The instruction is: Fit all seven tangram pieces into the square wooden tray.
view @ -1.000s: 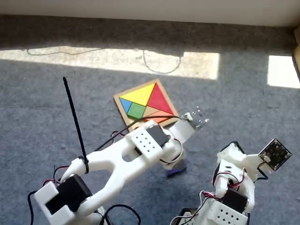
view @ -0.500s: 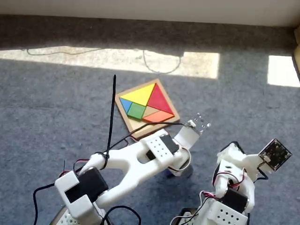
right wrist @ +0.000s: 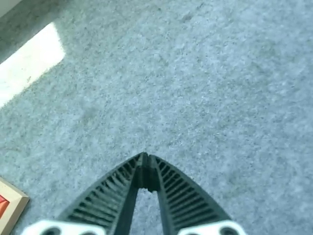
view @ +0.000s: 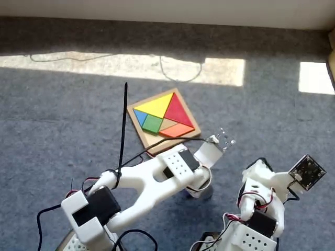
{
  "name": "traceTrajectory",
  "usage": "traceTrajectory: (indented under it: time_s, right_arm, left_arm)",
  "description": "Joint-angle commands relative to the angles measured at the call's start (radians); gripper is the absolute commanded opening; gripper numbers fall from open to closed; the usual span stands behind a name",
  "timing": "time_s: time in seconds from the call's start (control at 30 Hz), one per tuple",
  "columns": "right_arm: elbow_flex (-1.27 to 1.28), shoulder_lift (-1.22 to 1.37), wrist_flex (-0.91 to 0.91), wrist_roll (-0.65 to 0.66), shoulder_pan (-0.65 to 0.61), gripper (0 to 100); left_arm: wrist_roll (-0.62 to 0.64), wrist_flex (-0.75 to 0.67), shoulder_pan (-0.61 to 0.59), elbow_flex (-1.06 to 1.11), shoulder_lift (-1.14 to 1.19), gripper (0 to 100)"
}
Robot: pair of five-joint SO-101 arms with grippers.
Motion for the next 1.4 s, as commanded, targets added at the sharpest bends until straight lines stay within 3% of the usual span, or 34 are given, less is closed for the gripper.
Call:
traceTrajectory:
  time_s: [0.0, 0.2, 0.87, 1.07, 1.37]
  right_arm:
    - [0.114, -0.012, -0.025, 0.012, -0.010, 1.0]
    - [0.114, -0.012, -0.025, 0.012, -0.010, 1.0]
    - [0.114, -0.012, -0.025, 0.012, -0.010, 1.0]
    - [0.114, -0.012, -0.025, 0.012, -0.010, 1.0]
    - [0.114, -0.012, -0.025, 0.012, -0.012, 1.0]
  left_arm:
    - [-0.037, 0.005, 0.021, -0.045, -0.008, 30]
    - [0.247, -0.015, 0.042, -0.097, 0.002, 30]
    - [0.255, -0.032, 0.019, -0.035, -0.001, 27]
    - [0.080, -0.068, -0.025, -0.031, -0.001, 4]
    - [-0.083, -0.075, -0.025, -0.028, -0.012, 1]
